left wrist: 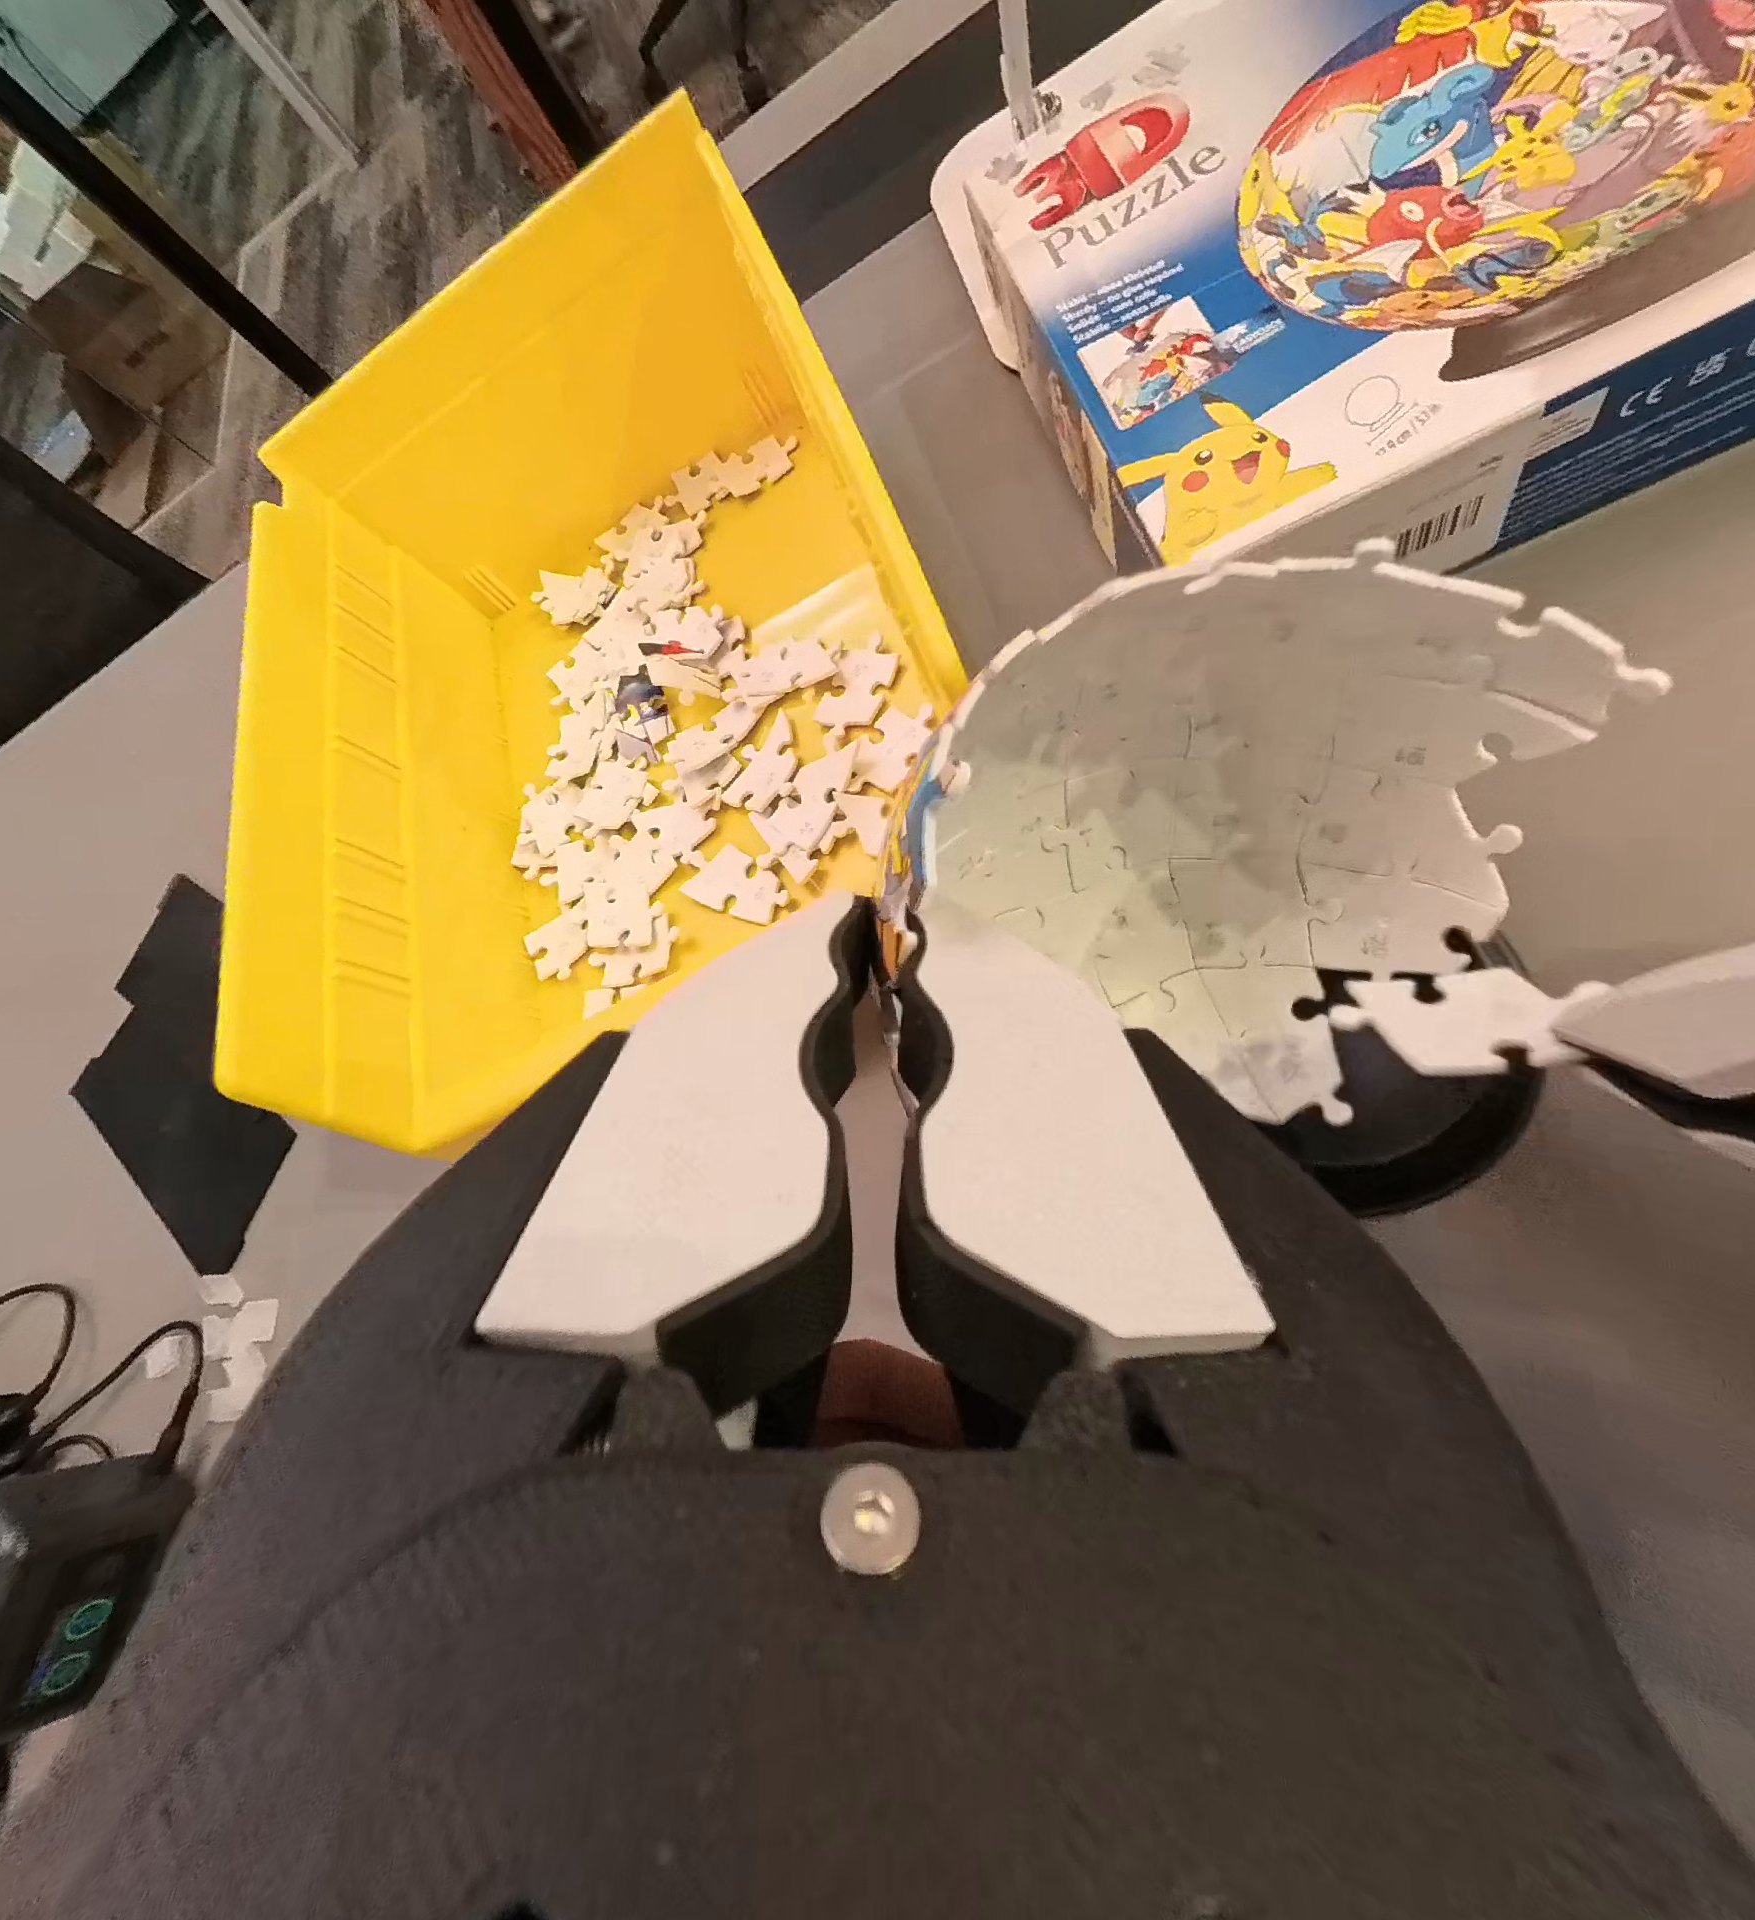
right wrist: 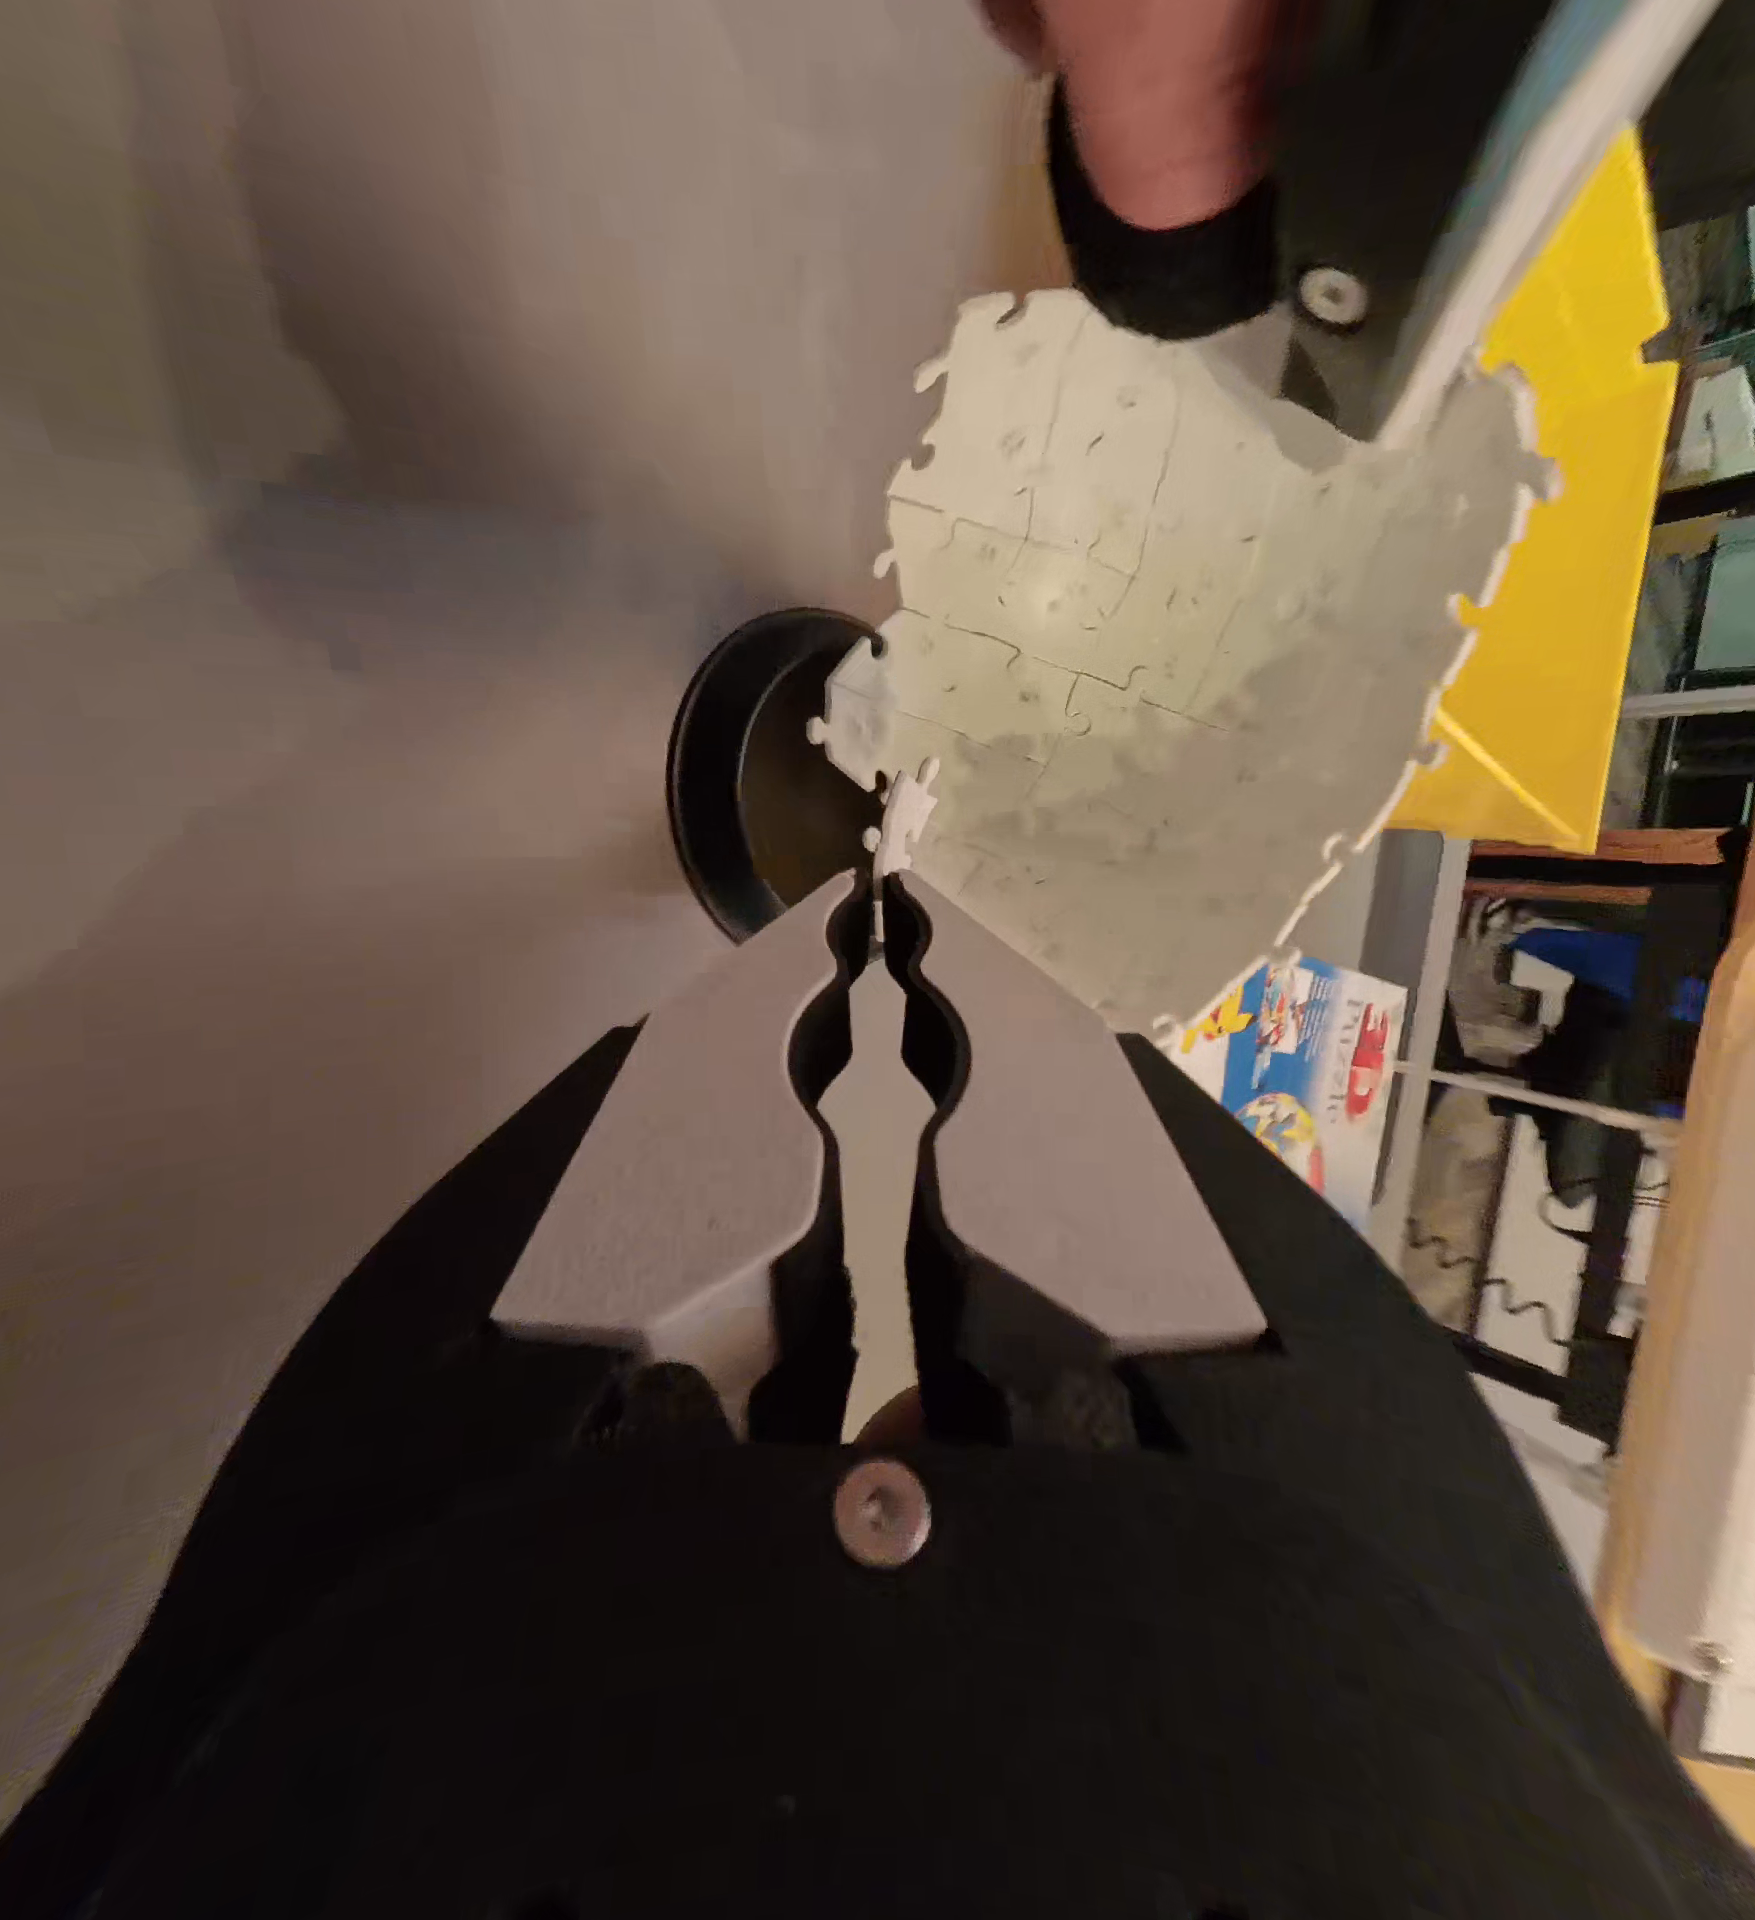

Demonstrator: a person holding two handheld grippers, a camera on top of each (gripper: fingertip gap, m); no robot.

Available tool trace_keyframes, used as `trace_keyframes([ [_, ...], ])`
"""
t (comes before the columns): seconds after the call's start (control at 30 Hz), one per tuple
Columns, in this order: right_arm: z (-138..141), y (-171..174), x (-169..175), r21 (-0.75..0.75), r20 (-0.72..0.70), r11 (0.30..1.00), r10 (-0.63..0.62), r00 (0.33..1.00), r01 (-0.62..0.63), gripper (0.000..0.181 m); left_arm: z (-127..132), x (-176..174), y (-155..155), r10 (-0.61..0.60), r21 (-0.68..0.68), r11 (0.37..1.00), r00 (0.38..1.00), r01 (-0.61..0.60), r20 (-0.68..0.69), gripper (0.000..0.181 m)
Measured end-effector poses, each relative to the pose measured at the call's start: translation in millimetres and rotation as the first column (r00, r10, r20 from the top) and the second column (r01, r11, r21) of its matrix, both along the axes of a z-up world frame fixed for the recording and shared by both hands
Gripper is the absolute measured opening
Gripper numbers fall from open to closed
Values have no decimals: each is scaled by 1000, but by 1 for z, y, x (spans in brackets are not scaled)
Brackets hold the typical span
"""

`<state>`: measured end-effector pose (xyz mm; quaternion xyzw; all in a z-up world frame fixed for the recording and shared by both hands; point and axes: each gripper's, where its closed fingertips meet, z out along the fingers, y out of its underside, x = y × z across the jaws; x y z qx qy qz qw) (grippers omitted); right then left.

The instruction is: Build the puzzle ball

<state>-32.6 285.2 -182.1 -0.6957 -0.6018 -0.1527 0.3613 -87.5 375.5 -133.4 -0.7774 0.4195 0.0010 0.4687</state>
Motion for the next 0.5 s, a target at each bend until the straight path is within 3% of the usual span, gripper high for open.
trace_keyframes([
  [0.2,-17,4,2,-23,181,1000,18,983,-15,0,-3,-2,-4,-2,15,1000,996,3,-91,2],
  [0.5,-26,1,-4,-50,263,999,11,965,3,0,-6,4,-10,-1,9,1000,995,2,-104,2],
])
